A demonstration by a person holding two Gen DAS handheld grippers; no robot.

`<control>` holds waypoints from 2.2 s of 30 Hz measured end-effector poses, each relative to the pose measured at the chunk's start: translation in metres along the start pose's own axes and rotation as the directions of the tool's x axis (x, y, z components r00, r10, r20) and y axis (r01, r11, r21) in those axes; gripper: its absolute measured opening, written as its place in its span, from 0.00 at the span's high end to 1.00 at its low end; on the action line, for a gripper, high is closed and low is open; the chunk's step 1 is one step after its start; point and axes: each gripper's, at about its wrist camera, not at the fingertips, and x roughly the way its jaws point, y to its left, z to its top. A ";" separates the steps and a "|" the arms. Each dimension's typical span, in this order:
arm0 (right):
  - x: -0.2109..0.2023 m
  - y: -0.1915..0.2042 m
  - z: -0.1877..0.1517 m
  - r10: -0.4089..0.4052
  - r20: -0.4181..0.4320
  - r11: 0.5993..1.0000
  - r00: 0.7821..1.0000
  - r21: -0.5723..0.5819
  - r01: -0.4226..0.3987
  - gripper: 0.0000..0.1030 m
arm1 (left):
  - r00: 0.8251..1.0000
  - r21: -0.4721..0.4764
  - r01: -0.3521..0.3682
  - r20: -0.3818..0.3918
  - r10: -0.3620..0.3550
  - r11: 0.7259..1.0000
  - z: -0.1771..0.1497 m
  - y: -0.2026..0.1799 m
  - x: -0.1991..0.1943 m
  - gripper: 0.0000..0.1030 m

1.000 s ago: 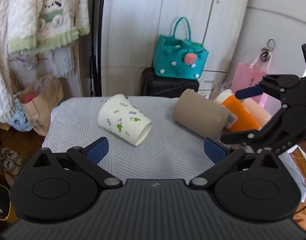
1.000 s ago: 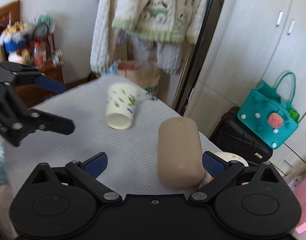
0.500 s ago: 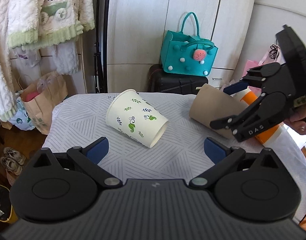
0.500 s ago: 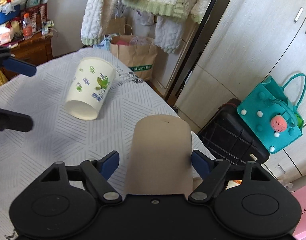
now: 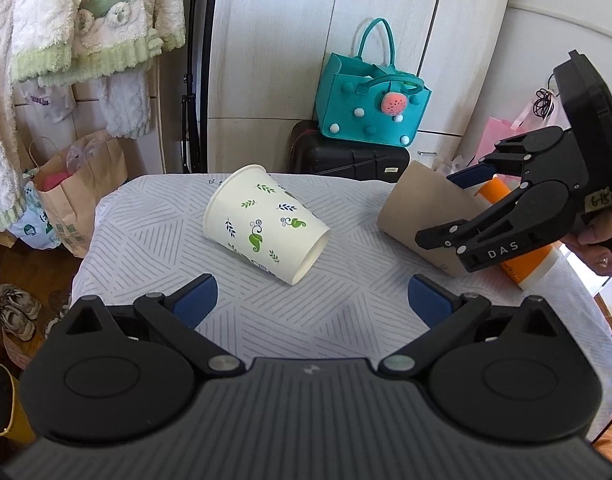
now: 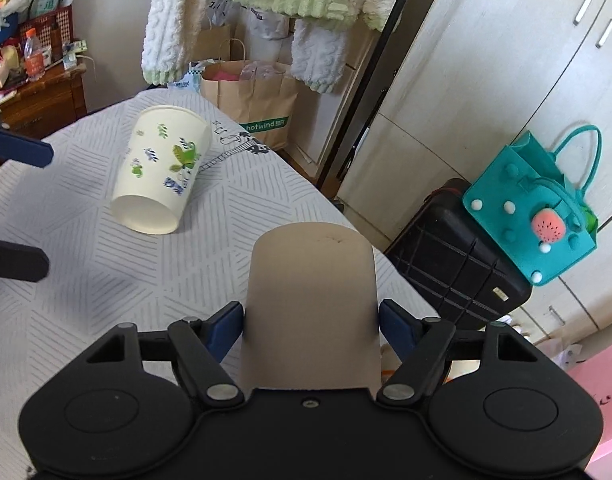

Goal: Flip cup upright
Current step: 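Grasp the tan cup's rim with the right gripper and lift, then rotate the tan cup upright with the right gripper while the left tool approaches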

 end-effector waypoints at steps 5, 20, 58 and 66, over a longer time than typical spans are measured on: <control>-0.009 0.003 -0.001 0.033 0.009 0.999 0.999 0.043 -0.033 0.24 | 1.000 -0.005 0.006 -0.002 -0.006 1.000 -0.003 0.000 -0.005 0.00; -0.042 0.041 -0.006 0.219 -0.001 0.972 0.976 0.087 -0.218 0.24 | 0.998 -0.081 0.064 0.001 -0.064 0.995 -0.029 0.011 -0.047 0.00; -0.078 0.102 -0.032 0.368 -0.066 0.920 0.927 -0.122 -0.374 0.12 | 0.949 -0.396 0.278 -0.024 -0.313 0.875 -0.073 0.014 -0.042 0.01; -0.073 0.093 -0.038 0.416 -0.053 0.899 0.908 -0.129 -0.419 0.11 | 0.945 -0.465 0.277 -0.028 -0.326 0.841 -0.070 0.010 -0.017 0.07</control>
